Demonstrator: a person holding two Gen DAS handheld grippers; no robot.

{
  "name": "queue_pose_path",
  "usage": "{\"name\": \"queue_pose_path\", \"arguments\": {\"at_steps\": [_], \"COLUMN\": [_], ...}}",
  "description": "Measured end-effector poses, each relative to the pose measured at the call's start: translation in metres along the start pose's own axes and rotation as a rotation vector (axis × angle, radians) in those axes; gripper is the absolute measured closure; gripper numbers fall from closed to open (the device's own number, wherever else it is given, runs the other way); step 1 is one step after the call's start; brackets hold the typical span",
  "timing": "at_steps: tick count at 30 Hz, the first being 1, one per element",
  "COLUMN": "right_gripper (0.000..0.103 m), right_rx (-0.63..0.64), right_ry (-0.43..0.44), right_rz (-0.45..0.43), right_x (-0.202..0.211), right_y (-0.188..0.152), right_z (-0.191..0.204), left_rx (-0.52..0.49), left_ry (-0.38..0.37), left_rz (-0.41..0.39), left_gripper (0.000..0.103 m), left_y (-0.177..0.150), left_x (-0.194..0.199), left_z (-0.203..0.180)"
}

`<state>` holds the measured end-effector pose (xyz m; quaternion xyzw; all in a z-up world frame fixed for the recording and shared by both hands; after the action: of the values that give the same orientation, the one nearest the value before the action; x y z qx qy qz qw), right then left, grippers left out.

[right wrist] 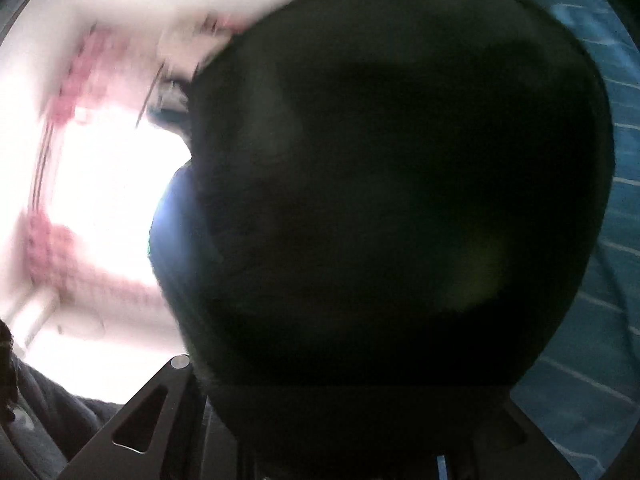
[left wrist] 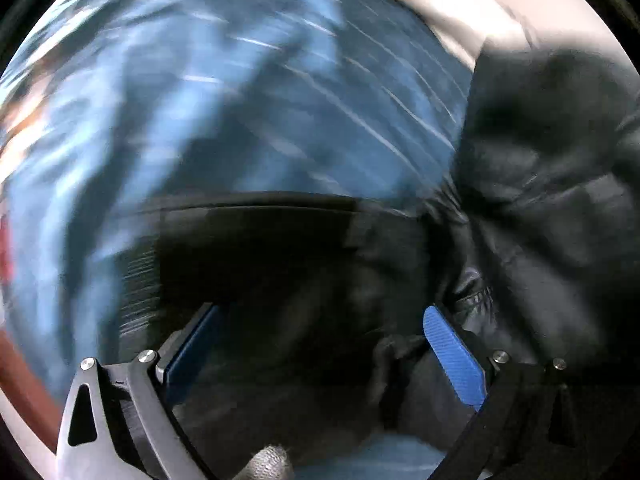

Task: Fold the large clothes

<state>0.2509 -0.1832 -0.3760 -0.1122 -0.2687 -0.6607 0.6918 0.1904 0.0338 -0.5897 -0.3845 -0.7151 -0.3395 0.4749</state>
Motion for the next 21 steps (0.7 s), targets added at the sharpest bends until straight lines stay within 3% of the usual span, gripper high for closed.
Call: {"name": "queue_pose_path", "arguments": {"at_steps": [5, 8, 10, 12, 14, 16, 19, 21], "right_gripper": [0.082, 0.081, 0.079, 0.075, 0.058, 0.026, 0.024, 0.023], "right_rx": [0.098, 0.148, 0.161, 0.171, 0.166, 0.128, 0.119, 0.088], "right_ry": [-0.013, -0.070, -0.149, -0.225, -0.249, -0.185, -0.076, -0.048], "right_rz": [0.192, 0.323, 0.428, 0.499, 0.510, 0.553, 0.558, 0.514], "right_x": [-0.098, -0.166, -0.210, -0.235, -0.242, -0.233, -0.200, -0.166], "right_y": [-0.038, -0.076, -0.110, -0.131, -0.132, -0.122, -0.100, -0.084], "right_z": [0.036, 0.041, 0.032, 0.024, 0.028, 0.047, 0.073, 0.079], "left_rx": [0.214, 0.320, 0.364, 0.395, 0.418, 0.409, 0.369, 0.334], "left_ry": [0.123, 0.200, 0.239, 0.242, 0.231, 0.201, 0.152, 0.123], "left_rz": [-0.089, -0.133, -0.153, -0.169, -0.188, -0.212, -0.243, -0.252], "left_gripper": [0.000, 0.000, 0.000, 0.000, 0.000, 0.000, 0.000, 0.000], "left_y": [-0.026, -0.048, -0.060, -0.064, -0.067, -0.056, -0.047, -0.040], "left_x": [0.080, 0.114, 0.127, 0.131, 0.142, 0.146, 0.156, 0.158], "left_z": [0.122, 0.182, 0.201, 0.206, 0.206, 0.187, 0.165, 0.147]}}
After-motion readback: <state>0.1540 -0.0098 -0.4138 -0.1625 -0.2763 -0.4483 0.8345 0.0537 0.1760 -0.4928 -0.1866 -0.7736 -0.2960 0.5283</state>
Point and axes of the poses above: each gripper's, at about its wrist camera, not at the fingertips, and x roughly against the way its jaws point, z to its left, y to its top, the point moved 8 cm from there along -x, roughly the way its jaws point
